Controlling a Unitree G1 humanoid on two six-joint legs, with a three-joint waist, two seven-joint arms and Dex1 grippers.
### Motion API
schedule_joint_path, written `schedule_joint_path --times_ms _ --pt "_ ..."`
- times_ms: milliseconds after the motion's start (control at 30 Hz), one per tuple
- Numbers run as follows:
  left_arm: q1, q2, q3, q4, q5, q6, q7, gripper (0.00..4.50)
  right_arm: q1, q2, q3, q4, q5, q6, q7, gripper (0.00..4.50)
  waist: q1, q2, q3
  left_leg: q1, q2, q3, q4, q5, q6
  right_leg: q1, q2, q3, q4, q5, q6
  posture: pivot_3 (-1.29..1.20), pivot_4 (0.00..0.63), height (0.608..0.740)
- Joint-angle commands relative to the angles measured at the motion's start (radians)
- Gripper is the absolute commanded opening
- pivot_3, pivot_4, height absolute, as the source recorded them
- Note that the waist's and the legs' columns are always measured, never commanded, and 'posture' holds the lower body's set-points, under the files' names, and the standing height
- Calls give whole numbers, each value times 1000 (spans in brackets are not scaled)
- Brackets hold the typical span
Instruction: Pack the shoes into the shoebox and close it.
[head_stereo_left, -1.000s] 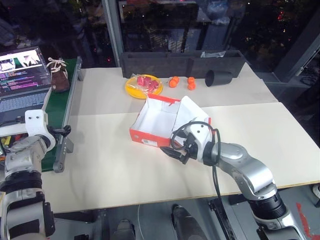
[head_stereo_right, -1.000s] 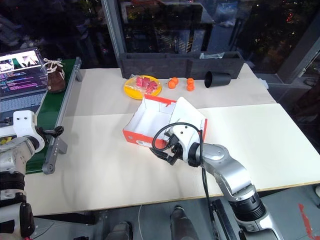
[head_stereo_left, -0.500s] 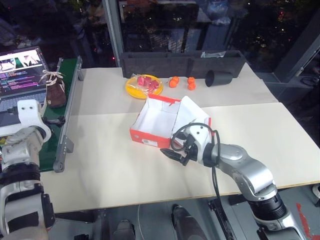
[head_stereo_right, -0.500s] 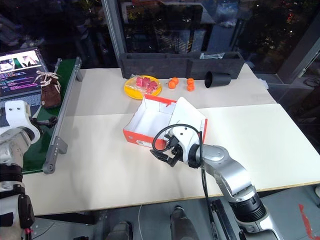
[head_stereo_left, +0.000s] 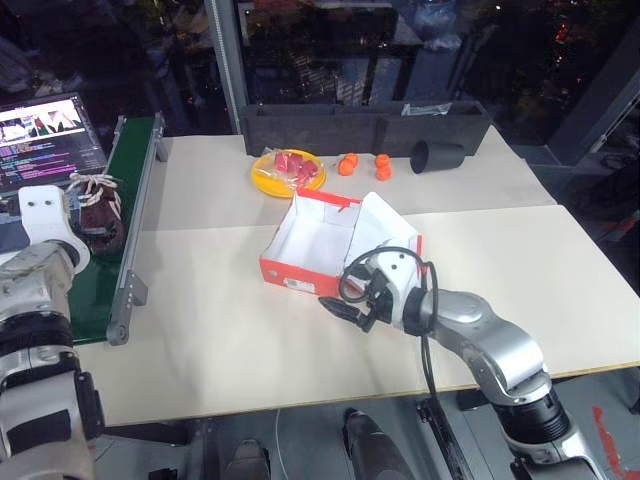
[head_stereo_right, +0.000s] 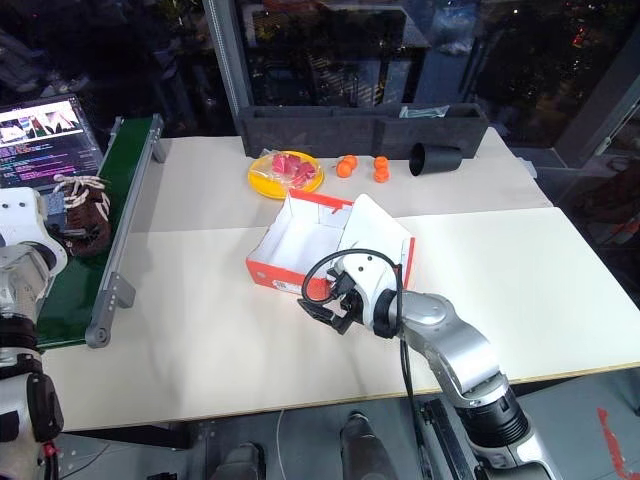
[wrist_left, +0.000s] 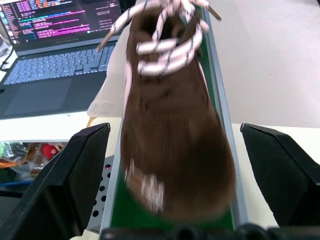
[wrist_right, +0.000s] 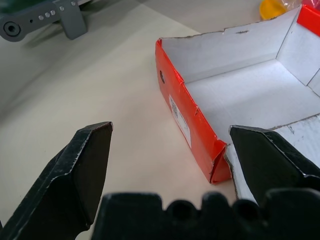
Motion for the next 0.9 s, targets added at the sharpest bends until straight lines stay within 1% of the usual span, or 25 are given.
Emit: schedule_joint_path --times_ms 33,100,200,233,267,300,333,367,433,567,667,833,900 --pt "3 4 -16 25 20 -3 -1 4500 1 10 -19 -43 5 0 -9 4413 0 0 0 0 0 0 0 0 0 0 0 0 0 0 0 0 150 727" --pt "8 -3 -14 18 18 6 3 3977 -2 13 -33 -46 14 3 -12 4500 0 0 0 0 0 0 0 0 0 0 0 0 0 0 0 0 150 727" --pt "11 -4 -14 5 16 11 1 3162 -9 14 -50 -48 20 5 -14 4500 1 0 0 0 0 0 0 0 0 0 0 0 1 0 0 0 150 727" --pt "11 -4 -14 3 16 13 0 2713 -11 13 -54 -47 22 5 -15 4500 1 0 0 0 0 0 0 0 0 0 0 0 2 0 0 0 150 727" --pt "11 -4 -14 0 16 15 1 2477 -12 12 -57 -47 22 5 -15 4500 1 0 0 1 0 0 0 1 0 0 0 0 3 0 0 0 150 727" --pt "10 -4 -14 -2 17 16 3 2107 -13 11 -60 -46 21 5 -14 4500 1 0 0 1 0 0 0 2 -1 0 0 -1 4 0 0 0 150 727" --pt "9 -4 -14 -5 17 18 5 1899 -13 9 -62 -45 20 5 -13 4500 1 0 0 1 0 0 0 3 -2 0 0 0 5 0 0 0 150 727" --pt "7 -5 -13 -7 16 19 7 1518 -13 7 -63 -44 18 5 -13 4500 1 0 0 1 0 0 0 4 -1 0 0 -1 6 0 0 0 150 727" --pt "3 -15 1 -30 1 12 8 954 -13 2 -65 -41 13 5 -11 4500 1 0 0 2 0 0 0 5 -1 0 0 -1 7 0 0 0 150 727" --pt "4 -46 38 -92 -30 -25 23 954 -14 -1 -67 -37 13 5 -12 4500 4 0 0 1 0 0 0 5 -1 0 -1 -2 8 0 0 0 150 727" --pt "13 -95 86 -179 -88 -56 15 954 -17 -3 -67 -30 7 0 -12 4500 4 -1 0 -1 0 0 0 5 -1 0 -1 -3 6 0 0 0 150 727" --pt "37 -112 76 -210 -80 -25 38 954 -24 -4 -71 -20 6 -4 -11 4500 -2 -1 0 -1 0 0 0 5 -1 0 -2 -4 5 0 0 0 150 727" --pt "41 -126 98 -250 -110 -43 29 954 -25 -5 -72 -18 5 -6 -12 4500 -3 -1 0 -1 0 0 0 5 -1 0 -2 -4 5 0 0 0 150 727"
